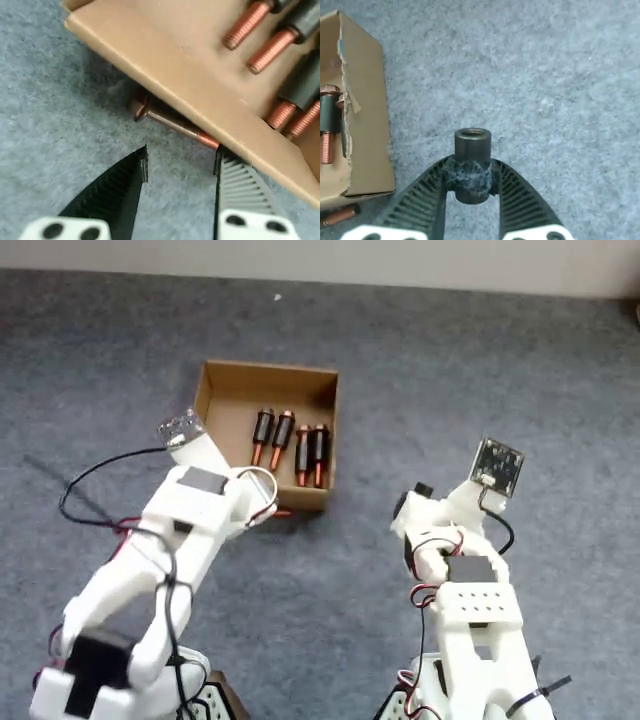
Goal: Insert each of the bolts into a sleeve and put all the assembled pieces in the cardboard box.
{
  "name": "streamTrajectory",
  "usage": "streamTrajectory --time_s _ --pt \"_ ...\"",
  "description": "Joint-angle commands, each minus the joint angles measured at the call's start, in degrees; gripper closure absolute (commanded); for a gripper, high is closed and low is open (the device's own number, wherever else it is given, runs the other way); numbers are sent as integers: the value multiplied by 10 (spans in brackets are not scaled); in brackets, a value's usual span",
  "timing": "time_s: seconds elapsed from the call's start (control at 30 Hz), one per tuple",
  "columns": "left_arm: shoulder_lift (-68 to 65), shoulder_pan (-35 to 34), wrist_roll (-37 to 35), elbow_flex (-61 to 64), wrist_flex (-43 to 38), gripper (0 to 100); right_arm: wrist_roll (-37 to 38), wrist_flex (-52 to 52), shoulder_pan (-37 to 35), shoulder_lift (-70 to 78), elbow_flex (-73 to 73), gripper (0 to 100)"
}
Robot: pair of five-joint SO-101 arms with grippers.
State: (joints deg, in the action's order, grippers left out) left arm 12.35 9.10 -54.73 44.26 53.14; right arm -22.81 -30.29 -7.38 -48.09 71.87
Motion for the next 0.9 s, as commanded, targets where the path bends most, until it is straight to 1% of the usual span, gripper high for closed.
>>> streamTrajectory --time_s 0.0,0.13,0.23,0.37,0.53,0.73,0.87 --pt "-78 3 -25 -65 -1 777 -3 14 7 -20 -6 994" --pt "-137 0 -25 -108 -1 775 -3 14 7 -20 -6 994" --pt "-163 -20 -32 -130 -1 775 -3 14 7 -20 -6 994" --pt "-175 -44 -40 -139 0 775 -3 14 7 -20 -6 994" --pt "-191 -50 -41 -136 3 776 -2 14 7 -20 -6 994" --pt "-196 -96 -41 -138 3 776 -2 14 7 -20 -6 994" --pt "-196 -102 -41 -136 1 777 -2 14 7 -20 -6 994"
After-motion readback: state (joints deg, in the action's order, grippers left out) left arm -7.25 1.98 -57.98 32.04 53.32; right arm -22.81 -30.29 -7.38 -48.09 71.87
